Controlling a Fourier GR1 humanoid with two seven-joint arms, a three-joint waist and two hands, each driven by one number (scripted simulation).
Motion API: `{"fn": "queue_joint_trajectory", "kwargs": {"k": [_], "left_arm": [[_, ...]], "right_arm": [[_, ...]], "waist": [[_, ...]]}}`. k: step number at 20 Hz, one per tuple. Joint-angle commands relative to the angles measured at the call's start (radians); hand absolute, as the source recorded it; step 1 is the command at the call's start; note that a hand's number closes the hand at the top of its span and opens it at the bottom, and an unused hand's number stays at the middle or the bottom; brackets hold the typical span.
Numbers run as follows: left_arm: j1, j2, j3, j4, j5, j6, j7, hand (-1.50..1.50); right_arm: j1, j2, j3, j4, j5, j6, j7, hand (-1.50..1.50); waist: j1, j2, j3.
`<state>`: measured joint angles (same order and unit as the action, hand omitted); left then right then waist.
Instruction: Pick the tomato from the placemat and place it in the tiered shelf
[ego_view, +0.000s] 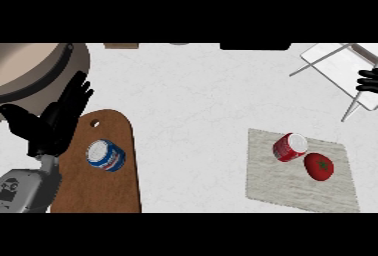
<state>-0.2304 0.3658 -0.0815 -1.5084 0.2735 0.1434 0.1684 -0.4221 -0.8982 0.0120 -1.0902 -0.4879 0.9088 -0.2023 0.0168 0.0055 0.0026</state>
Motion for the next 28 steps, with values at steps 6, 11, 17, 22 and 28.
{"fn": "queue_joint_trajectory", "kwargs": {"k": [6,11,17,22,28], "left_arm": [[-0.002,0.012,0.03,0.022,0.015,-0.012,0.002,0.0],[-0.047,-0.008,0.037,0.05,-0.001,-0.004,0.006,0.0],[-0.006,-0.062,0.005,0.032,-0.056,0.006,-0.018,0.0],[0.001,0.011,0.078,-0.01,0.004,-0.056,0.029,0.0],[-0.025,-0.047,0.063,0.014,-0.062,-0.035,0.019,0.0]], "right_arm": [[-0.065,-0.154,0.113,-0.424,0.523,-0.132,-0.069,-1.5],[0.071,-0.082,0.196,-0.476,0.759,-0.305,-0.138,-1.5],[0.149,-0.029,0.22,-0.541,0.882,-0.32,-0.082,-1.5],[0.23,-0.022,0.293,-0.586,1.073,-0.411,-0.009,-1.5],[0.259,0.043,0.282,-0.53,1.217,-0.443,-0.05,-1.5]], "waist": [[-0.016,-0.008,0.0],[-0.022,-0.003,-0.002],[-0.018,-0.006,-0.003],[-0.015,-0.008,-0.003],[-0.015,-0.005,-0.003]]}}
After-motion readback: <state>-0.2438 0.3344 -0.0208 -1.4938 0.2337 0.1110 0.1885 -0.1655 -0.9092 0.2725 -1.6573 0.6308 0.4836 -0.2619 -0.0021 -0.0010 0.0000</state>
